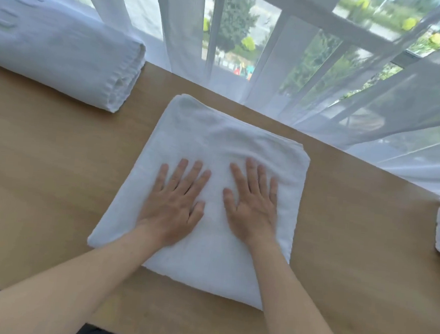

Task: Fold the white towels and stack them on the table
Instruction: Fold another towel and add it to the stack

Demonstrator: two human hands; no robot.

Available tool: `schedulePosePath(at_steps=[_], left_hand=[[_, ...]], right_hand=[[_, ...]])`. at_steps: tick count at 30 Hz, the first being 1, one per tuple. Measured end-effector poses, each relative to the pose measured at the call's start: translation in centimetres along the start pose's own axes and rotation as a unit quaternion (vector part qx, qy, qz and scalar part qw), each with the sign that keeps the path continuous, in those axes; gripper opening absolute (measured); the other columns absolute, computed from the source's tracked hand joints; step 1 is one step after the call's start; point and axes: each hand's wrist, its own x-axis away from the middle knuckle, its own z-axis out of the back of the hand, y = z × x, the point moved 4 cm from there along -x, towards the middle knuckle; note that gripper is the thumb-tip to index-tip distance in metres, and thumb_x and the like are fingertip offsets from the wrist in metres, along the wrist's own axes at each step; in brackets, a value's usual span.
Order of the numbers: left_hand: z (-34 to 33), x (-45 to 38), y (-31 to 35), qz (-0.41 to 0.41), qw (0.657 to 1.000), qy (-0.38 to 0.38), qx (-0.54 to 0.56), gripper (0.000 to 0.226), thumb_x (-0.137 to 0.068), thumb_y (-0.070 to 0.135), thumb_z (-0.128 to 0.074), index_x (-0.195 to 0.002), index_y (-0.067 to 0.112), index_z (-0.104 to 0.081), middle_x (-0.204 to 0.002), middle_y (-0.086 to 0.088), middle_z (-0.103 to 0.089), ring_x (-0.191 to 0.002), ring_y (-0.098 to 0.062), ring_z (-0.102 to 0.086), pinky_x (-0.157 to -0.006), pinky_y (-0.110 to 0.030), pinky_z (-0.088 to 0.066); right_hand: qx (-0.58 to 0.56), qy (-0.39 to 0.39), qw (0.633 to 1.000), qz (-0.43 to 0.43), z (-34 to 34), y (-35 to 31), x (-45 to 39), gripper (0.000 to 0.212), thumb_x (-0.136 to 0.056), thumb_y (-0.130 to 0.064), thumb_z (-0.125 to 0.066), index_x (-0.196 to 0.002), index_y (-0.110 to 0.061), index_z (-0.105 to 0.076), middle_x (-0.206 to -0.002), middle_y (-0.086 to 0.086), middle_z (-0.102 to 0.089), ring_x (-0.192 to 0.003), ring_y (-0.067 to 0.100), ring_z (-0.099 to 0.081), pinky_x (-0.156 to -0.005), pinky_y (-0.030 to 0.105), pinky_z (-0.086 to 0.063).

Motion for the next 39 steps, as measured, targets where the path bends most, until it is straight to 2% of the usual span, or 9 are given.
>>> schedulePosePath(at_steps=[5, 10, 12, 16, 20, 24, 30, 36, 39], left_hand=[[-0.1, 0.1, 0.1, -0.010, 0.999, 0.040, -0.005, 0.069, -0.097, 0.043, -0.028, -0.162, 0.025, -0.011, -0.170, 0.002, -0.004, -0.156, -0.022, -0.001, -0.123, -0.057, -0.009], [0.2, -0.1, 0.1, -0.009, 0.998, 0.060, 0.001, 0.070, -0.094, 0.043, -0.035, -0.160, 0.024, -0.022, -0.169, 0.000, -0.014, -0.155, -0.024, -0.010, -0.123, -0.057, -0.014], [0.1, -0.2, 0.1, -0.009, 0.998, 0.061, 0.002, 0.071, -0.093, 0.043, -0.035, -0.160, 0.023, -0.024, -0.168, -0.001, -0.016, -0.155, -0.025, -0.012, -0.122, -0.057, -0.014], [0.3, -0.4, 0.2, -0.011, 0.999, 0.052, 0.001, 0.069, -0.095, 0.043, -0.033, -0.160, 0.023, -0.022, -0.168, -0.001, -0.016, -0.155, -0.026, -0.012, -0.123, -0.057, -0.013], [0.4, 0.1, 0.9, -0.048, 0.998, 0.038, -0.002, 0.063, -0.100, 0.036, -0.028, -0.160, 0.018, -0.020, -0.168, -0.005, -0.013, -0.156, -0.027, -0.007, -0.124, -0.052, -0.004], [1.1, -2.9, -0.9, -0.137, 0.990, -0.018, -0.020, 0.064, -0.101, 0.047, -0.021, -0.161, 0.029, -0.010, -0.169, 0.004, -0.003, -0.156, -0.022, 0.001, -0.125, -0.049, 0.001], [2.8, -11.8, -5.0, -0.053, 0.998, 0.008, -0.011, 0.069, -0.096, 0.057, -0.012, -0.160, 0.036, 0.001, -0.169, 0.007, 0.007, -0.155, -0.017, 0.012, -0.122, -0.037, 0.017], [3.4, -14.1, -5.6, -0.040, 0.999, 0.007, -0.007, 0.065, -0.100, 0.054, -0.015, -0.161, 0.033, -0.003, -0.170, 0.004, 0.005, -0.155, -0.019, 0.010, -0.123, -0.038, 0.013], [3.2, -10.6, -3.6, -0.055, 0.998, 0.012, 0.030, 0.064, -0.103, 0.045, -0.020, -0.161, 0.024, -0.006, -0.169, -0.001, 0.006, -0.155, -0.024, 0.011, -0.125, -0.042, 0.008]], right_hand=[[-0.021, -0.012, 0.997, -0.073, 1.4, 5.5, -6.6, 0.063, -0.097, -0.061, -0.016, -0.156, -0.047, 0.001, -0.167, -0.010, 0.010, -0.152, 0.010, 0.015, -0.121, 0.037, 0.017], [-0.029, -0.040, 0.981, -0.188, 3.3, 9.0, -9.7, 0.062, -0.103, -0.054, -0.015, -0.160, -0.034, -0.004, -0.168, -0.004, 0.007, -0.153, 0.016, 0.014, -0.123, 0.043, 0.010], [-0.023, -0.008, 0.976, -0.216, 3.9, 7.6, -8.8, 0.061, -0.105, -0.047, -0.017, -0.161, -0.027, -0.002, -0.167, -0.002, 0.014, -0.152, 0.017, 0.018, -0.122, 0.046, 0.011], [-0.106, 0.078, 0.977, -0.167, 2.4, -0.5, -0.6, 0.062, -0.105, -0.041, -0.021, -0.161, -0.024, 0.000, -0.168, -0.002, 0.012, -0.153, 0.019, 0.015, -0.122, 0.045, 0.012], [-0.048, 0.036, 0.994, -0.096, -2.0, -5.7, 9.1, 0.064, -0.105, -0.045, -0.028, -0.161, -0.022, -0.007, -0.169, 0.002, 0.002, -0.155, 0.022, 0.005, -0.122, 0.054, -0.007], [-0.013, 0.036, 0.994, -0.104, -2.9, -5.4, 8.5, 0.070, -0.101, -0.047, -0.035, -0.161, -0.022, -0.010, -0.168, 0.003, -0.004, -0.155, 0.025, 0.001, -0.122, 0.057, -0.011], [-0.008, 0.091, 0.991, -0.097, -3.5, -5.5, 8.3, 0.069, -0.098, -0.044, -0.040, -0.160, -0.022, -0.020, -0.167, 0.003, -0.014, -0.154, 0.027, -0.008, -0.121, 0.058, -0.014], [-0.006, 0.098, 0.990, -0.100, -3.2, -5.6, 8.3, 0.069, -0.096, -0.044, -0.040, -0.159, -0.022, -0.022, -0.167, 0.003, -0.017, -0.154, 0.026, -0.009, -0.121, 0.058, -0.013], [-0.011, 0.099, 0.989, -0.110, -3.1, -5.7, 8.3, 0.068, -0.096, -0.043, -0.039, -0.159, -0.023, -0.024, -0.166, 0.003, -0.018, -0.154, 0.025, -0.011, -0.122, 0.057, -0.012]])
